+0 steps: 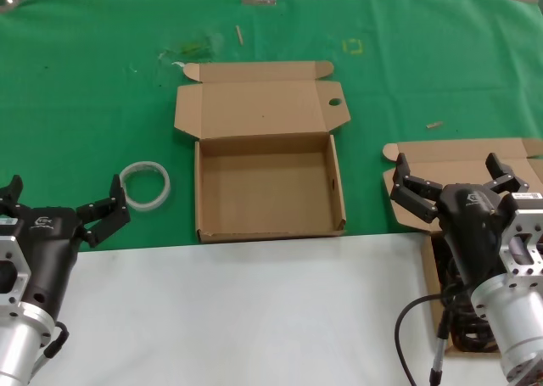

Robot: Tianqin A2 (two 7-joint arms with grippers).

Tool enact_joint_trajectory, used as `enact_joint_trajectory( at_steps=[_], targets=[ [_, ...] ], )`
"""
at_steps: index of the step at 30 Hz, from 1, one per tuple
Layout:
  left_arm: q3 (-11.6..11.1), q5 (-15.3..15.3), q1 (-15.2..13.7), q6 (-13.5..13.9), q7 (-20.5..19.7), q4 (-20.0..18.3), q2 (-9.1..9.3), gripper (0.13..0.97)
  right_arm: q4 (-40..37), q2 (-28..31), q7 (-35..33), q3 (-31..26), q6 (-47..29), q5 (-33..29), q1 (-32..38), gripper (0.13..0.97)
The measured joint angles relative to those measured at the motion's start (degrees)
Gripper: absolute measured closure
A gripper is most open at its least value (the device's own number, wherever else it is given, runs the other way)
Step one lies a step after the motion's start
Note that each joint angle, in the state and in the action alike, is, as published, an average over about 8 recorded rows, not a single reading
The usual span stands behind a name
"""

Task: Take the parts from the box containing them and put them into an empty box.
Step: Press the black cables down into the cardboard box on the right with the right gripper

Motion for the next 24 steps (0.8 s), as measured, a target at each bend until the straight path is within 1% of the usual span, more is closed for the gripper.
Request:
enact_joint_trajectory(
  at_steps=[24],
  targets=[
    [0.0, 0.0, 0.0, 0.0, 0.0, 0.0, 0.0, 0.132, 0.0, 0.0, 0.0, 0.0, 0.0, 0.0, 0.0, 0.129]
  ],
)
